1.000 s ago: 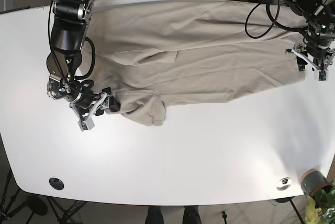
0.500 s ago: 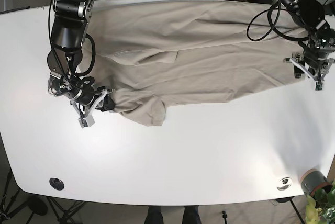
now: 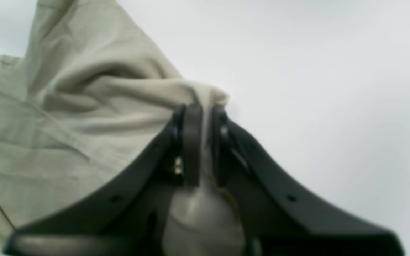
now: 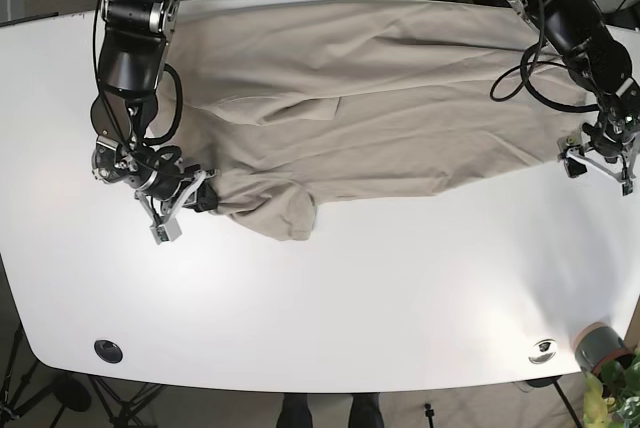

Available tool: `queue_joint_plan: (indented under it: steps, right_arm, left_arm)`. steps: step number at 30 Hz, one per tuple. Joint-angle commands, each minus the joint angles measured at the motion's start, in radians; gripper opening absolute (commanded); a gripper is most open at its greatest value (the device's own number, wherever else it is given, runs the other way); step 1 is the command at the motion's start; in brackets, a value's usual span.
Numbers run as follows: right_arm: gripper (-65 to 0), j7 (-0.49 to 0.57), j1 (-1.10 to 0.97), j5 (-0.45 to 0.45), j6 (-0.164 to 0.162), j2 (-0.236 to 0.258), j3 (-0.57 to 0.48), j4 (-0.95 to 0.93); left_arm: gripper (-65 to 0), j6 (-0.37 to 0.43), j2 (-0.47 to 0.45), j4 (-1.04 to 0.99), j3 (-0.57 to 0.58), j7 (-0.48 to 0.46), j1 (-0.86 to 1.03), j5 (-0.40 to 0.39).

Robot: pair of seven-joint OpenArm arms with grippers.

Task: Fold the T-shirt properly
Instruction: 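Move the right gripper to the shirt's hem corner and grasp it, then lift the hem with both grippers and fold it over toward the collar edge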

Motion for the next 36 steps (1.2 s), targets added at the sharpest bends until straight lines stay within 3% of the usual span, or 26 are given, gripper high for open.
queue_joint_plan:
  steps: [1, 6, 10, 15, 18, 21, 26, 36]
  right_arm:
    - [-59.9, 0.016, 0.023, 0.008, 0.002, 0.009, 0.002, 0.017]
    - [-59.9, 0.016, 0.023, 0.008, 0.002, 0.009, 0.002, 0.018]
    - [-59.9, 0.016, 0.023, 0.01, 0.002, 0.009, 0.002, 0.018]
    - [-59.9, 0.016, 0.023, 0.014, 0.002, 0.009, 0.002, 0.018]
    - [-59.9, 0.016, 0.023, 0.016, 0.002, 0.009, 0.002, 0.018]
    - [-60.1, 0.016, 0.025, 0.016, 0.002, 0.009, 0.002, 0.02]
    - [-60.2, 0.013, 0.022, 0.017, 0.002, 0.009, 0.002, 0.084]
    - [-65.0, -0.038, 0.026, 0.017, 0.002, 0.015, 0.002, 0.155]
  left_arm:
    - [-17.4, -0.002, -0.041, -0.035, 0.0, -0.015, -0.024, -0.015]
    - [-17.4, -0.009, -0.057, -0.107, 0.002, -0.015, -0.026, -0.018]
    - [-18.7, -0.082, -0.057, -0.145, 0.031, -0.015, -0.026, -0.018]
    - [-22.1, -0.117, -0.057, -0.179, 0.048, -0.015, -0.026, -0.018]
    - [-26.8, -0.117, -0.055, -0.185, 0.065, -0.015, -0.027, -0.018]
    - [-36.3, -0.117, -0.054, -0.185, 0.065, -0.017, -0.027, -0.018]
    - [-63.1, -0.117, -0.051, -0.179, 0.065, -0.028, -0.027, -0.018]
    - [-65.0, -0.125, -0.028, -0.032, 0.056, -0.054, -0.018, -0.02]
